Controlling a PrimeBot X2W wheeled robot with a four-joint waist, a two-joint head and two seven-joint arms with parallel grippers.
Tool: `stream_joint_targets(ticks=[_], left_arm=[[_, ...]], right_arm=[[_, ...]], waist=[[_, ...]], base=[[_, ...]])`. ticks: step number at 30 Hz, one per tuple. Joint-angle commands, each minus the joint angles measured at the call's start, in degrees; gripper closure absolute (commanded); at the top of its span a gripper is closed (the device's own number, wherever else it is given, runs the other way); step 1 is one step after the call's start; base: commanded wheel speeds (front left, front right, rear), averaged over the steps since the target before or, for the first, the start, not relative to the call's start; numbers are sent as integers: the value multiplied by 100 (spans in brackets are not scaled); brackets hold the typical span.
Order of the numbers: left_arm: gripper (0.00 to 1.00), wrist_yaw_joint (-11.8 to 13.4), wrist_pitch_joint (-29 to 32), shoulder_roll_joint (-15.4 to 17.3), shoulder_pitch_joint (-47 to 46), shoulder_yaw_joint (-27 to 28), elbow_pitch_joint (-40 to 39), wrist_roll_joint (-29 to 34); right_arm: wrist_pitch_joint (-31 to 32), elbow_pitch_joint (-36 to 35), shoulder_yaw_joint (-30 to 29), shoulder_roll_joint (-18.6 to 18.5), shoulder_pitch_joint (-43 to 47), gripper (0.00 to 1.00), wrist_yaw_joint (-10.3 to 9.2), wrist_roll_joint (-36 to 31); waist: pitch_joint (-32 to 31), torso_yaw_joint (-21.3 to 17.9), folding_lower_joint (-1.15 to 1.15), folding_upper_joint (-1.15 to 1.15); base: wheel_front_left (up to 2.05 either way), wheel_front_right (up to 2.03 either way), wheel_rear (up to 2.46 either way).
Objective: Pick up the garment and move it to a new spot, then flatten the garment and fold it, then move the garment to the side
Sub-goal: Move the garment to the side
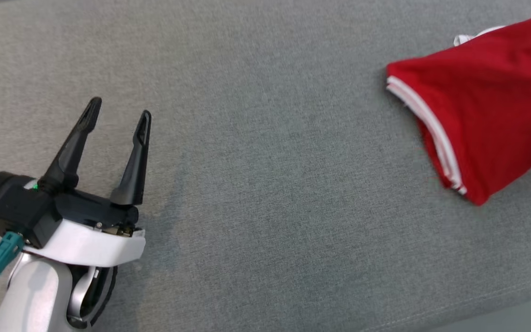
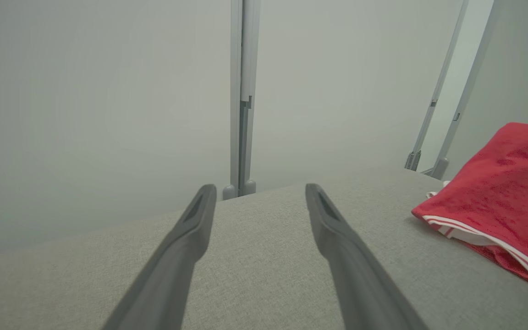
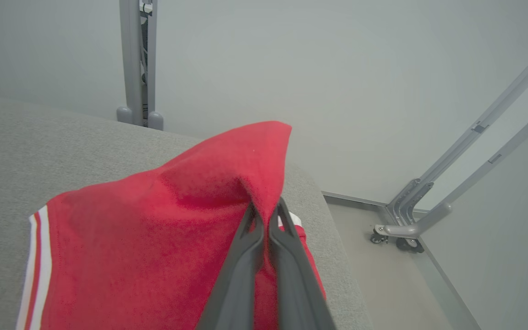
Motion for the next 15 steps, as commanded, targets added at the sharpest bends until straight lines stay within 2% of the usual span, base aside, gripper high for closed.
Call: stream_joint_targets(ticks=[1,5,10,11,13,14,15], left_arm=[[0,-35,33,62,-170,12,-74,43],[0,-44,110,179,-304,47,-235,80],[0,-89,191,224,-464,-52,-356,95],[0,-88,208,224,-497,-72,-367,98],[0,-90,210,229,-514,-92,-376,102],[0,-87,208,232,-503,-99,-375,104],[0,-80,203,232,-494,-106,-368,106]], right_arm=[[-108,59,-137,-103,-121,100,-7,-53],[-138,417,-353,-96,-418,100,-7,-67],[-163,1397,-556,-126,-917,100,-6,-178],[-142,1559,-606,-116,-968,68,-7,-218],[-236,1830,-698,-75,-1089,33,-7,-243],[-279,1960,-724,-62,-1127,0,-7,-264],[-333,2068,-761,-52,-1175,0,-6,-274]], waist=[[297,-88,0,0],[540,-155,0,0],[715,-48,0,0],[738,-26,0,0],[749,3,0,0],[749,14,0,0],[745,22,0,0]], base=[[0,0,0],[0,0,0],[0,0,0],[0,0,0],[0,0,0],[0,0,0],[0,0,0]])
